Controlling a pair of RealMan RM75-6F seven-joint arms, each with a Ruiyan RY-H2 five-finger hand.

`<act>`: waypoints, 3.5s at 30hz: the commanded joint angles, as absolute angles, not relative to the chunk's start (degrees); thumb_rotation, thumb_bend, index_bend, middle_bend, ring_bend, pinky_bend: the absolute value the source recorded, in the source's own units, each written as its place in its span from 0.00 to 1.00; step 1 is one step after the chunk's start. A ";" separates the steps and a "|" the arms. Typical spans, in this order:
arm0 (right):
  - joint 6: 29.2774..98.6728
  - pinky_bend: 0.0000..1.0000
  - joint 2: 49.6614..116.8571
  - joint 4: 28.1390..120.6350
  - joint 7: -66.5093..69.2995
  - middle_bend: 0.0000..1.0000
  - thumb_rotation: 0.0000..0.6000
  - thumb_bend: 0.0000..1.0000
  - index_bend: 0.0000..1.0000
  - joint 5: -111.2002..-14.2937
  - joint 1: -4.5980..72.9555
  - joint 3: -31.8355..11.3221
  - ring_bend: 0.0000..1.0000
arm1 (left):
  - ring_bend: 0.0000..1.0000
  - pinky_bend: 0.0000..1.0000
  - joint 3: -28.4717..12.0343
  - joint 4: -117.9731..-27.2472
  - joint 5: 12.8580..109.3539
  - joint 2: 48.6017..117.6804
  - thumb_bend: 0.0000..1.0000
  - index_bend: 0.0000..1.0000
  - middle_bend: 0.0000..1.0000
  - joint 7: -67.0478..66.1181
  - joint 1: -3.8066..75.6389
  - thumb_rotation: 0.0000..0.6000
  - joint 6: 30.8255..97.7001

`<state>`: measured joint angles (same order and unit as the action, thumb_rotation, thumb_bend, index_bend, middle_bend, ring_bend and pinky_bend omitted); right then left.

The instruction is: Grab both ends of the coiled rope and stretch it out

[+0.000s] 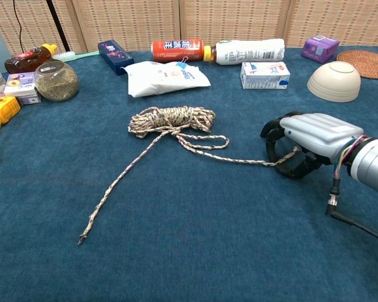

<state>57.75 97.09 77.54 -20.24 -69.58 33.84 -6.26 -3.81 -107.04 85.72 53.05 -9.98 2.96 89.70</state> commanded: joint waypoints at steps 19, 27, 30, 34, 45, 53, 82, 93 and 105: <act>58.29 0.00 93.89 82.43 -20.62 0.26 1.00 0.51 0.59 -70.59 34.26 -7.12 0.15 | 0.03 0.00 -2.76 -106.09 90.31 52.77 0.27 0.27 0.14 -10.79 6.69 1.00 84.22; 58.79 0.00 92.62 85.25 -21.76 0.26 1.00 0.51 0.60 -70.23 34.35 -7.38 0.16 | 0.08 0.00 -1.96 -103.50 97.35 53.16 0.28 0.32 0.15 -9.69 13.46 1.00 76.14; 59.02 0.00 92.63 85.84 -22.00 0.26 1.00 0.51 0.60 -69.90 34.28 -7.41 0.16 | 0.08 0.00 -1.78 -101.26 101.25 54.37 0.28 0.36 0.17 -8.20 16.83 1.00 73.42; 59.72 0.00 92.77 86.45 -22.11 0.26 1.00 0.51 0.60 -69.69 33.97 -7.41 0.16 | 0.07 0.00 -1.33 -98.73 104.43 56.18 0.29 0.39 0.18 -6.34 20.14 1.00 70.59; 61.57 0.00 91.97 88.94 -23.89 0.26 1.00 0.51 0.60 -69.42 32.91 -6.63 0.16 | 0.04 0.00 0.27 -88.57 111.71 65.99 0.30 0.45 0.18 -1.60 30.14 1.00 63.53; 61.39 0.00 91.70 89.47 -24.34 0.26 1.00 0.51 0.60 -69.00 32.91 -6.52 0.16 | 0.03 0.00 2.13 -82.55 113.87 71.78 0.31 0.46 0.18 0.67 33.89 1.00 62.63; 60.07 0.00 92.08 86.52 -20.64 0.26 1.00 0.51 0.60 -68.76 32.79 -6.43 0.16 | 0.00 0.00 3.89 -73.38 109.78 84.60 0.31 0.52 0.00 -3.71 38.27 1.00 61.66; 59.81 0.00 91.95 85.61 -19.25 0.26 1.00 0.51 0.60 -68.93 32.50 -6.33 0.16 | 0.00 0.00 4.58 -69.74 107.55 89.09 0.31 0.53 0.00 -4.56 39.25 1.00 60.96; 59.48 0.00 92.02 85.11 -18.63 0.26 1.00 0.51 0.60 -69.10 32.48 -6.31 0.16 | 0.00 0.00 5.47 -67.74 105.83 91.58 0.31 0.52 0.00 -4.98 39.25 1.00 61.34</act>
<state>59.48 92.01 85.10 -18.63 -69.11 32.48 -6.31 5.41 -67.84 105.91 91.47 -4.97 39.25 61.29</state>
